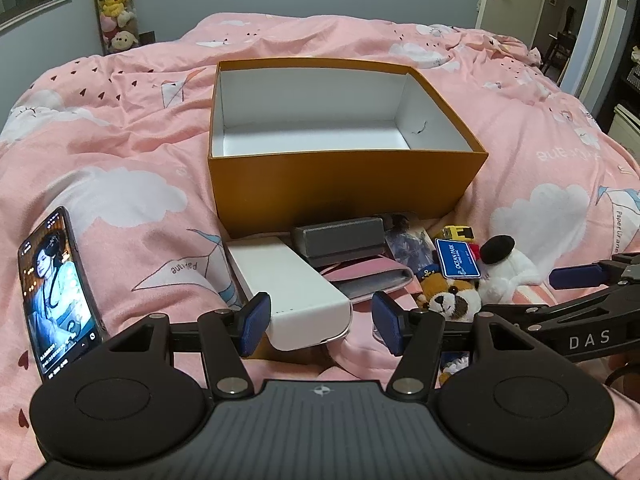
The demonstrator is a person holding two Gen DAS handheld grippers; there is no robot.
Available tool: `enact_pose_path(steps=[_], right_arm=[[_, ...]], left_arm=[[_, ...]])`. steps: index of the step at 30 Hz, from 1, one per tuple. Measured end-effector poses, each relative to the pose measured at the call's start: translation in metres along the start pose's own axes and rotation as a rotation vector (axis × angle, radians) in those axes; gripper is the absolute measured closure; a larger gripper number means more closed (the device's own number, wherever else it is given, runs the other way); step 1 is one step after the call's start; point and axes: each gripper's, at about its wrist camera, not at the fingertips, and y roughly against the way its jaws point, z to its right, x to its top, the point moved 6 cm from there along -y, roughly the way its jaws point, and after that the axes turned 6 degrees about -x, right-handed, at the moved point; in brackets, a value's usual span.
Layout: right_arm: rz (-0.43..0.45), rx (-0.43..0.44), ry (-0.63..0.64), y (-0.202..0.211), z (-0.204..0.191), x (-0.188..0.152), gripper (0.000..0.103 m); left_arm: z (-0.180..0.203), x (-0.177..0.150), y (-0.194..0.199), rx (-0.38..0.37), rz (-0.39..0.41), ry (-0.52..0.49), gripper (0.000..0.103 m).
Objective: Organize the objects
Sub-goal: 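Grasp the white glasses case with the left tool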
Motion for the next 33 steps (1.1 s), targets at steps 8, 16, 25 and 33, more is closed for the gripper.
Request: enact_pose_path(steps=[8, 16, 25, 33], right_arm=[[0.008, 0.025, 0.014, 0.0, 0.0, 0.006, 0.015], [0.011, 0.103, 0.105, -0.002, -0.013, 0.031, 0.044], [-0.057, 0.234, 0.224, -0.028, -0.051, 0.055, 0.064], [-0.079, 0.281, 0.323, -0.047, -0.078, 0.064, 0.064]], left_arm=[[-0.016, 0.006, 0.004, -0.039, -0.001, 0.069, 0.035], [-0.046, 0.023, -0.005, -0.136, -0.098, 0.219, 0.035], [-0.072, 0.028, -0.054, -0.18, -0.262, 0.372, 0.035], [-0.092, 0.023, -0.094, -0.169, -0.35, 0.499, 0.035]])
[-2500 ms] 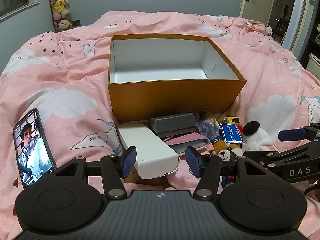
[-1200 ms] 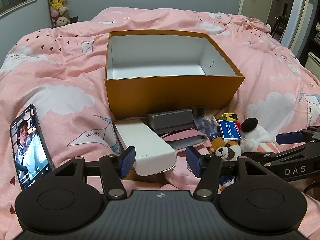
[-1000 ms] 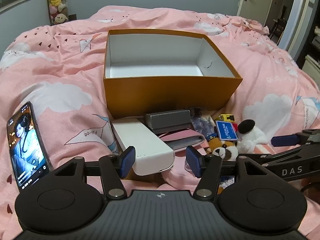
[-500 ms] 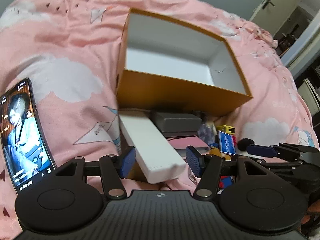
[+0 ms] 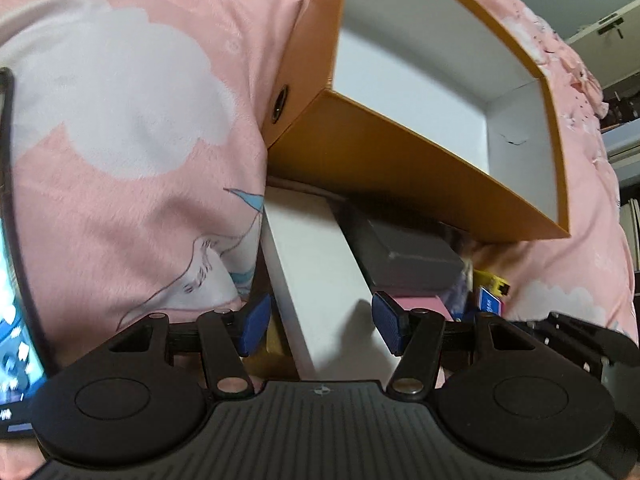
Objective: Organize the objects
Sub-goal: 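Grasp the white glasses case with the left tool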
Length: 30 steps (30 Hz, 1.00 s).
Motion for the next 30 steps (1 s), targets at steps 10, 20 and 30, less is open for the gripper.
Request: enact_pose_path(steps=[10, 20, 30], right_arm=[[-0.027, 0.02, -0.006, -0.014, 0.005, 0.003, 0.064], [-0.025, 0.028, -0.023, -0.016, 0.009, 0.002, 0.064], [-0.003, 0.08, -0.01, -0.005, 0.003, 0.004, 0.064]], left_arm=[[0.001, 0.01, -0.032, 0.019, -0.077, 0.008, 0.024], [0.011, 0.003, -0.018, 0.038, -0.001, -0.027, 0.037], [0.027, -0.004, 0.02, 0.004, 0.084, -0.177, 0.069]])
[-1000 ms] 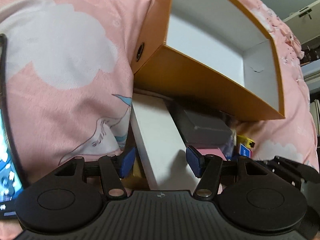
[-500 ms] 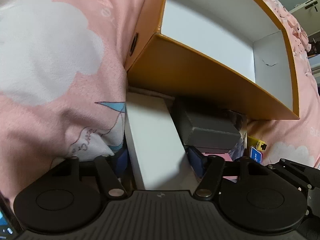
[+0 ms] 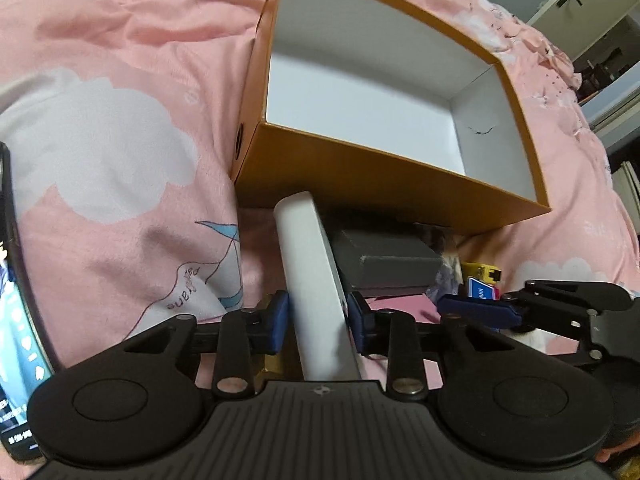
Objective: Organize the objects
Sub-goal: 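Grasp the white glasses case with the left tool, then lift the white glasses case with the left tool while the right tool grasps the gold cube box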
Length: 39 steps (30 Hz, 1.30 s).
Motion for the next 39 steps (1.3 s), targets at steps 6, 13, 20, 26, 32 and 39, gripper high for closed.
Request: enact_pose_path(steps=[6, 13, 20, 26, 32, 39], right_arm=[[-0.018, 0.061, 0.015, -0.003, -0.011, -0.001, 0.067], [-0.065, 0.086, 0.024, -0.017, -0.023, -0.007, 0.087], [-0.071, 0.077, 0.023, -0.021, -0.022, -0.012, 0.088], [-0.058, 0.101, 0.098, -0.011, -0.025, -0.009, 0.085], [-0.059, 0.133, 0.325, -0.007, -0.041, 0.005, 0.071], [-0.129, 0.161, 0.554, -0.034, -0.065, 0.016, 0.055]], left_arm=[[0.004, -0.006, 0.003, -0.021, -0.019, 0.024, 0.07], [0.003, -0.007, -0.008, 0.014, -0.051, 0.081, 0.068], [0.0, -0.017, -0.016, -0.011, -0.045, 0.098, 0.067], [0.01, -0.013, 0.011, 0.031, 0.029, -0.03, 0.07], [0.004, 0.0, 0.04, 0.077, 0.07, -0.089, 0.071], [-0.005, 0.01, 0.05, 0.11, 0.101, -0.088, 0.071]])
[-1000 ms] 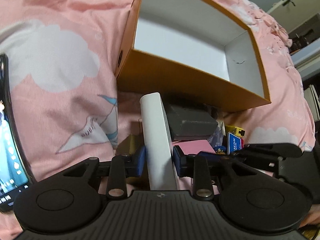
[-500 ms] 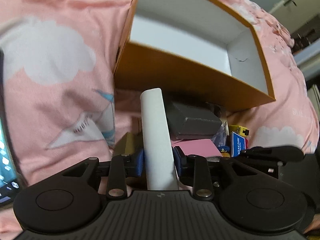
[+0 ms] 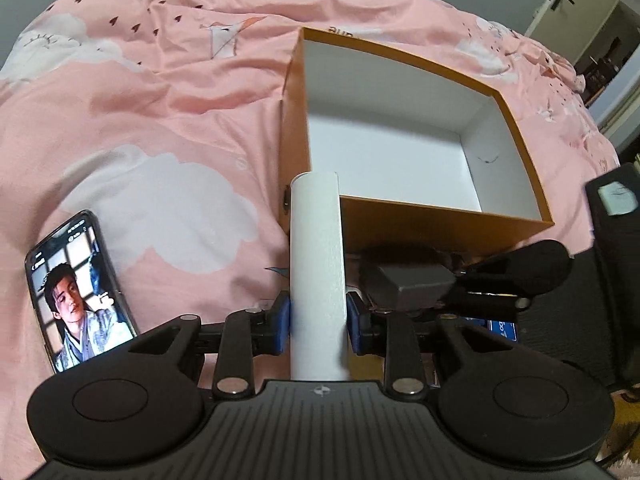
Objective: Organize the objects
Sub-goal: 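Lift the white glasses case with the left tool while the right tool grasps the gold cube box, then lower the white case into the orange box with the left tool while the right tool carries the gold box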
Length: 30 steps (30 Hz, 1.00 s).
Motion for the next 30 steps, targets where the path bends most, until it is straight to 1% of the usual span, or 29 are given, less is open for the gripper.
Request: enact_pose_path(steps=[3, 6, 7, 9, 10, 12, 14, 18, 21, 22, 24, 26, 28, 30], right_arm=[[-0.044, -0.001, 0.07, -0.014, -0.006, 0.007, 0.056], [-0.097, 0.014, 0.104, -0.03, -0.015, 0.006, 0.057], [-0.111, 0.013, 0.109, -0.035, -0.017, 0.004, 0.053], [-0.113, -0.034, 0.138, -0.042, -0.018, 0.003, 0.05], [-0.118, -0.047, 0.146, -0.045, -0.018, 0.002, 0.045], [-0.122, -0.055, 0.156, -0.051, -0.019, 0.001, 0.042], [-0.126, -0.072, 0.181, -0.058, -0.021, -0.001, 0.036], [-0.122, -0.113, 0.236, -0.067, -0.026, -0.002, 0.034], [-0.115, -0.133, 0.253, -0.07, -0.026, -0.003, 0.035], [-0.112, -0.144, 0.261, -0.07, -0.026, -0.004, 0.037], [-0.108, -0.147, 0.252, -0.068, -0.023, -0.005, 0.038], [-0.094, -0.144, 0.219, -0.059, -0.018, -0.005, 0.046], [-0.075, -0.142, 0.192, -0.049, -0.013, -0.004, 0.051], [-0.053, -0.14, 0.168, -0.037, -0.01, -0.004, 0.052]], left_arm=[[-0.007, -0.001, 0.0, -0.007, 0.001, 0.019, 0.071], [-0.014, -0.003, -0.001, -0.018, 0.002, 0.038, 0.071], [-0.016, -0.003, -0.001, -0.022, 0.002, 0.044, 0.071], [-0.02, -0.002, -0.002, -0.026, 0.004, 0.053, 0.071], [-0.022, -0.002, -0.002, -0.028, 0.005, 0.057, 0.071], [-0.024, -0.002, -0.003, -0.037, 0.003, 0.066, 0.071], [-0.026, -0.003, -0.004, -0.047, 0.001, 0.071, 0.071], [-0.028, -0.004, -0.004, -0.055, 0.002, 0.076, 0.071], [-0.031, -0.004, -0.005, -0.059, 0.002, 0.089, 0.071], [-0.031, -0.005, -0.004, -0.06, 0.004, 0.092, 0.071], [-0.03, -0.006, -0.003, -0.059, 0.008, 0.093, 0.071], [-0.029, -0.006, -0.001, -0.059, 0.014, 0.088, 0.071], [-0.027, -0.006, 0.002, -0.061, 0.021, 0.083, 0.071], [-0.024, -0.004, 0.006, -0.068, 0.032, 0.077, 0.071]])
